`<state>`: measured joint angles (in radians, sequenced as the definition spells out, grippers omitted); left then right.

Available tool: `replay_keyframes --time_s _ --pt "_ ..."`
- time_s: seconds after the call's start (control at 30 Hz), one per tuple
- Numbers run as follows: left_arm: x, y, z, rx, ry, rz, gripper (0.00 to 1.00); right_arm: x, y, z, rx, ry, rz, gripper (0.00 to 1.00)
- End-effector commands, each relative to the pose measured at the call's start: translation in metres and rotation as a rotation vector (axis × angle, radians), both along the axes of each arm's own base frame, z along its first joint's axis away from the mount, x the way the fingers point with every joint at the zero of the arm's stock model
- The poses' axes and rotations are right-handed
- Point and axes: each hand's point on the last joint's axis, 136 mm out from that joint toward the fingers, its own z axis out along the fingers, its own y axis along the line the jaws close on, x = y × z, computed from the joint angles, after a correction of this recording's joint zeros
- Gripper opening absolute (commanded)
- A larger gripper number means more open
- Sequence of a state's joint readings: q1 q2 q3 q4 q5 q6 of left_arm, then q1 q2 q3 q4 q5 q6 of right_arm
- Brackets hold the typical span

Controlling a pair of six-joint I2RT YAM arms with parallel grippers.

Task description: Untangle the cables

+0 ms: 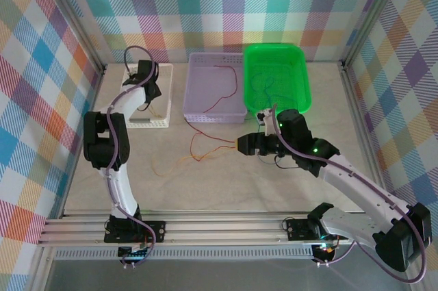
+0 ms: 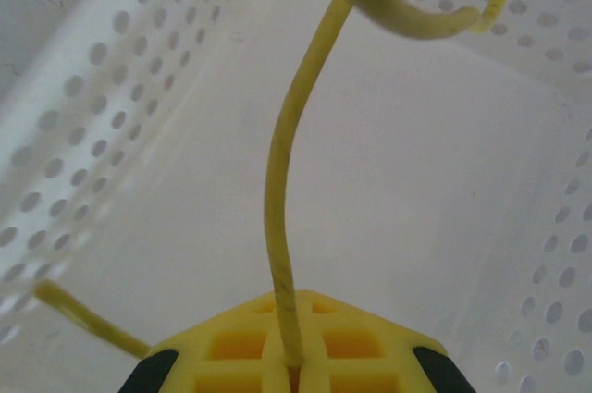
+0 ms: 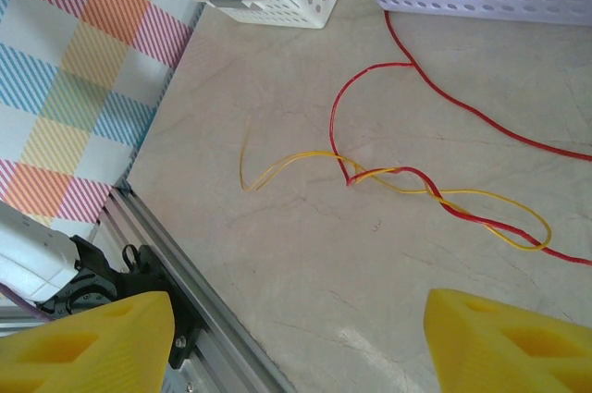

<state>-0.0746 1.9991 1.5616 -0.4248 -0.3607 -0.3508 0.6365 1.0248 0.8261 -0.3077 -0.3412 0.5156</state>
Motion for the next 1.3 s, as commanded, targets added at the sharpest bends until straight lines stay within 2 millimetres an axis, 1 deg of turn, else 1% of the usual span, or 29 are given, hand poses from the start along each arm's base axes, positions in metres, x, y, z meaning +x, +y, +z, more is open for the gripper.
replay_keyframes --time_s 0.0,0.07,0.1,0.2,0.3,0.4,0.5,0.57,0.6,0.67,0.77,0.8,0.87,0.9,1.0,1.1,1.2,1.23,1.27 --pt "0.001 -0.003 -0.015 -0.06 0.071 -0.011 0.0 -0.002 0.003 0.0 -0.001 -0.013 0.02 0.72" --pt "0.002 -0.005 -0.025 -0.08 0.111 -0.017 0.0 -0.002 0.004 -0.001 -0.008 -0.017 0.021 0.72" --pt "0.003 -0.007 -0.029 -0.091 0.121 -0.023 0.03 -0.002 0.005 -0.001 -0.011 -0.015 0.021 0.72" --pt "0.004 -0.006 -0.034 -0.115 0.14 -0.018 0.16 -0.002 0.006 -0.002 -0.022 -0.014 0.026 0.72" --pt "0.006 -0.004 -0.032 -0.149 0.143 -0.012 0.26 -0.001 0.006 -0.002 -0.031 -0.014 0.026 0.72" --pt "0.01 -0.003 -0.022 -0.158 0.129 -0.013 0.33 -0.001 0.007 -0.002 -0.038 -0.014 0.025 0.72" --pt "0.014 -0.006 -0.007 -0.191 0.103 -0.025 0.42 0.001 0.009 -0.002 -0.041 -0.012 0.026 0.72" --pt "0.016 -0.009 0.01 -0.211 0.069 -0.031 0.53 0.002 0.01 -0.005 -0.05 -0.007 0.021 0.72" --pt "0.017 -0.011 0.019 -0.226 0.052 -0.035 0.61 0.004 0.009 -0.008 -0.064 0.003 0.018 0.72" --pt "0.018 -0.016 0.04 -0.256 0.01 -0.041 0.7 0.008 0.008 -0.017 -0.1 0.015 -0.001 0.72" --pt "0.014 -0.024 0.074 -0.313 -0.062 -0.054 0.83 0.014 0.005 -0.038 -0.162 0.035 -0.022 0.73" --pt "0.011 -0.027 0.084 -0.337 -0.083 -0.059 0.87 0.017 0.002 -0.048 -0.195 0.045 -0.039 0.73" --pt "0.004 -0.031 0.102 -0.373 -0.12 -0.058 0.94 0.021 -0.004 -0.065 -0.258 0.06 -0.063 0.73" --pt "0.0 -0.033 0.109 -0.387 -0.133 -0.054 1.0 0.022 -0.006 -0.074 -0.284 0.069 -0.075 0.73" --pt "-0.016 -0.038 0.123 -0.429 -0.149 -0.047 1.0 0.025 -0.006 -0.093 -0.322 0.072 -0.079 0.73" --pt "-0.034 -0.044 0.135 -0.46 -0.164 -0.043 1.0 0.03 -0.003 -0.108 -0.366 0.06 -0.077 0.72" --pt "-0.055 -0.052 0.143 -0.493 -0.174 -0.038 1.0 0.037 0.004 -0.117 -0.372 0.052 -0.07 0.71" --pt "-0.064 -0.055 0.15 -0.504 -0.191 -0.041 1.0 0.04 0.007 -0.119 -0.371 0.045 -0.067 0.71" --pt "-0.072 -0.059 0.153 -0.508 -0.195 -0.05 1.0 0.042 0.009 -0.121 -0.373 0.041 -0.062 0.7"
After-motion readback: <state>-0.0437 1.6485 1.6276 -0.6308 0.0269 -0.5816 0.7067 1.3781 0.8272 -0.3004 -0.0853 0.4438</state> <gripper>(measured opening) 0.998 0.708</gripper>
